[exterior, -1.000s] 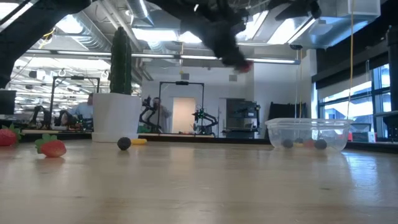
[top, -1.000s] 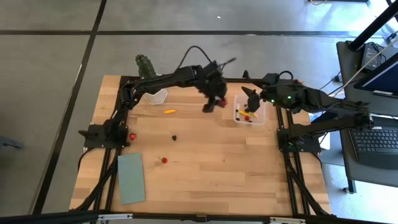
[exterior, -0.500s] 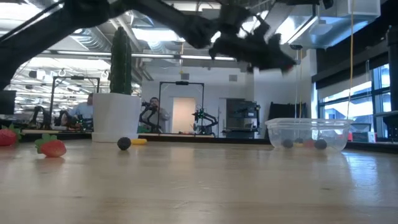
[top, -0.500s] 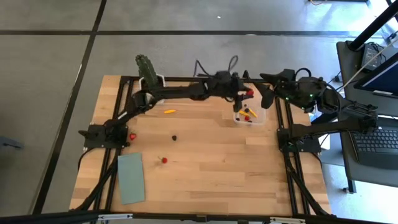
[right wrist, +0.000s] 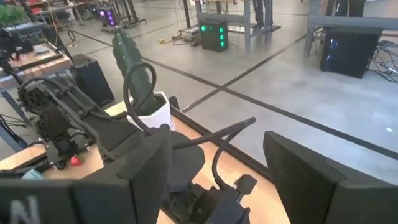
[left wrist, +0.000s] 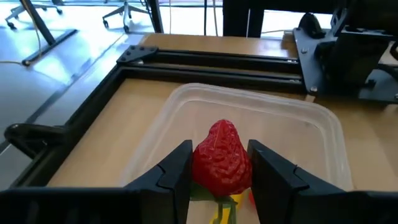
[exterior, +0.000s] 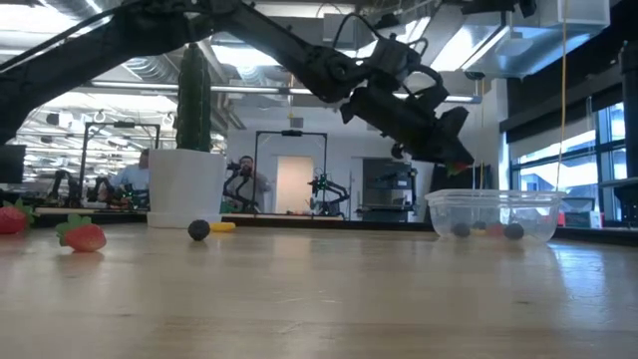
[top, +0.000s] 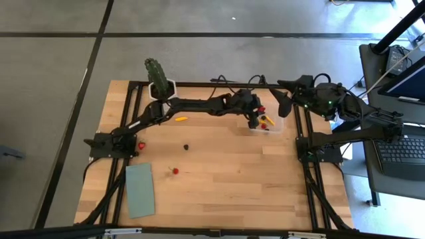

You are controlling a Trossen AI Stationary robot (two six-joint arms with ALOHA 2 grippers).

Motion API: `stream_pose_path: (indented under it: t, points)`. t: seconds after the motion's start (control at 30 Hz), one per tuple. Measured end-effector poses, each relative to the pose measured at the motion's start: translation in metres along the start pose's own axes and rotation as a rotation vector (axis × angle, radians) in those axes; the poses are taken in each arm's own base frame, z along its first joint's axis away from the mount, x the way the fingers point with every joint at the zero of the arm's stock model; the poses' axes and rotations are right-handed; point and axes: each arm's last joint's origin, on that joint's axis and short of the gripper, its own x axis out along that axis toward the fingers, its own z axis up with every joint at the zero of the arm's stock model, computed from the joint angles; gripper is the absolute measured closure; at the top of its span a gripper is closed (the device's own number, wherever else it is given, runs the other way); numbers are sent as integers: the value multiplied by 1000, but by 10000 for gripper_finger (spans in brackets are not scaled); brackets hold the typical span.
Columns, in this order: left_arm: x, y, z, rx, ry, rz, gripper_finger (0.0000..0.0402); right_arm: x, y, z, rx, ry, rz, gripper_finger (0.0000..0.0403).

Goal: Pick and placing Produce into tupperware
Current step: Put the top red strawberry into the transparent bin, then put the black berry into the transparent bin

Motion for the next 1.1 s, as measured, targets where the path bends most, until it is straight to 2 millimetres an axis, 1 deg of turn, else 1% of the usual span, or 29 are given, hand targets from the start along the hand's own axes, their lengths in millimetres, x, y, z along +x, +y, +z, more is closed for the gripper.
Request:
stream_pose_path:
  t: [0.17,0.3,0.4,0.47,0.7,0.93,1.1]
  points:
    - [1,-2,-4,-2,30,-4,278,0,0,0,-1,2,-1,148]
    - [7,-12,-14,-19,61,-24,279,0,0,0,-2,3,0,148]
    - [9,-21,-18,-8,67,-27,279,0,0,-1,-3,6,-1,148]
    - [10,-23,-18,-6,65,-31,279,0,0,-1,-3,7,-1,148]
    - [10,-16,-18,-12,69,-15,275,0,0,-1,18,8,1,148]
    - [10,-14,-19,-15,76,-31,245,0,0,-2,15,18,-3,148]
    - [10,-16,-19,-13,74,-33,238,0,-1,-3,10,27,-6,148]
